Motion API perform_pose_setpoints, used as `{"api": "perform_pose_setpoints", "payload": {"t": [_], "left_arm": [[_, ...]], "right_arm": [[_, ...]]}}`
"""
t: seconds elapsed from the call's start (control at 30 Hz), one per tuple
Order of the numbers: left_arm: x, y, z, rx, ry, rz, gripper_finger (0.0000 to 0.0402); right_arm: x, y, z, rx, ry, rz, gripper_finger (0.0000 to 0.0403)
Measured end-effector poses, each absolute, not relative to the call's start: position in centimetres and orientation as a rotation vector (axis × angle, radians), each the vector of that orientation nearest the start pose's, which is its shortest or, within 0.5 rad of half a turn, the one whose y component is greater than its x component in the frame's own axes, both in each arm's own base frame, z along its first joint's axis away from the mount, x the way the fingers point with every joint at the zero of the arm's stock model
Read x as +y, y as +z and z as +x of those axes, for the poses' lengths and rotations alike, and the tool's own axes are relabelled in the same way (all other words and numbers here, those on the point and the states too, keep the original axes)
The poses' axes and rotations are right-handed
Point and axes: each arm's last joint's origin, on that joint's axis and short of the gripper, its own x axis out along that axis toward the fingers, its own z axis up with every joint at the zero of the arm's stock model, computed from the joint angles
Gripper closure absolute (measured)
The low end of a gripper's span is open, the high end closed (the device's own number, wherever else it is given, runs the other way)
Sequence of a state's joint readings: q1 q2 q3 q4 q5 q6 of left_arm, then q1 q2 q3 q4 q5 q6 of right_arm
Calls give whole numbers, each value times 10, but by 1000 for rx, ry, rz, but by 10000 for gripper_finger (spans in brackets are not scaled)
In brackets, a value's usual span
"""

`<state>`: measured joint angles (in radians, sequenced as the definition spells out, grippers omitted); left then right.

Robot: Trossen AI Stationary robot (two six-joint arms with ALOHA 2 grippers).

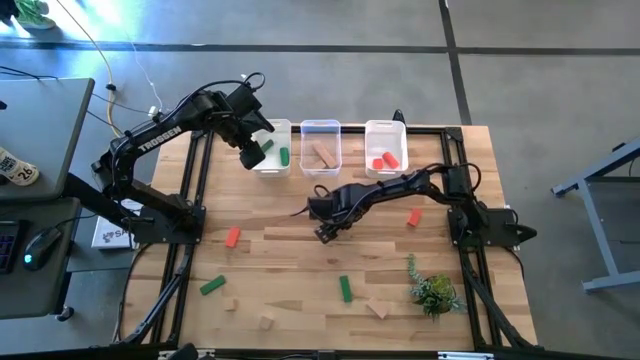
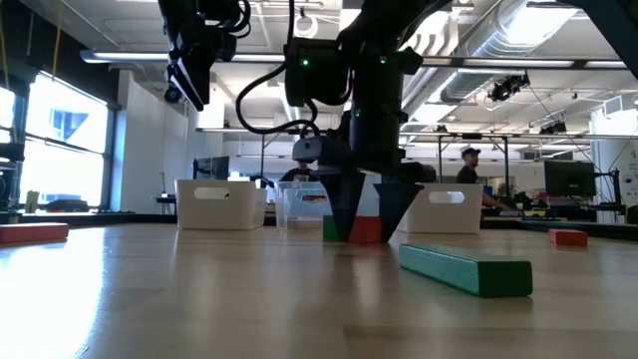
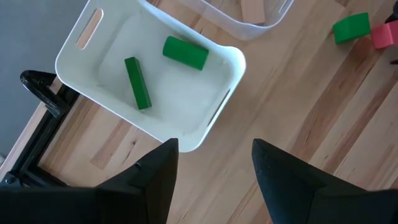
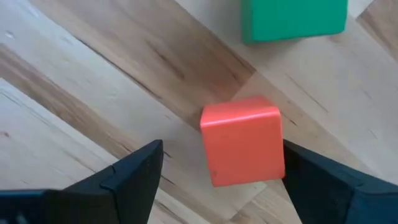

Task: Sort & place blocks by color
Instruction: Put the orange block into the right white bin

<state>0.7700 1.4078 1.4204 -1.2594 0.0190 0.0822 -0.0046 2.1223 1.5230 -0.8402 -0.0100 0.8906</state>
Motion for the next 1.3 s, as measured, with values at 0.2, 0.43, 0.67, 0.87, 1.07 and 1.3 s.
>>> {"api": "perform_pose_setpoints", "payload": {"t": [0.2,0.43,0.67,0.87,1.07,1.3], "left_arm": [[175,335,181,1200,591,-409,209],[175,335,181,1202,587,-405,209],[175,335,181,1202,588,-405,209],[175,335,182,1197,598,-420,209],[176,336,182,1175,629,-455,209],[176,336,183,1143,680,-522,209]], "right_arm": [[-7,144,406,1342,-656,742,179],[-9,144,405,1356,-649,725,297],[-13,150,400,1364,-663,673,297],[-23,178,393,1306,-672,639,297],[-50,218,376,1224,-702,582,297],[-92,263,344,1133,-807,465,297]]}}
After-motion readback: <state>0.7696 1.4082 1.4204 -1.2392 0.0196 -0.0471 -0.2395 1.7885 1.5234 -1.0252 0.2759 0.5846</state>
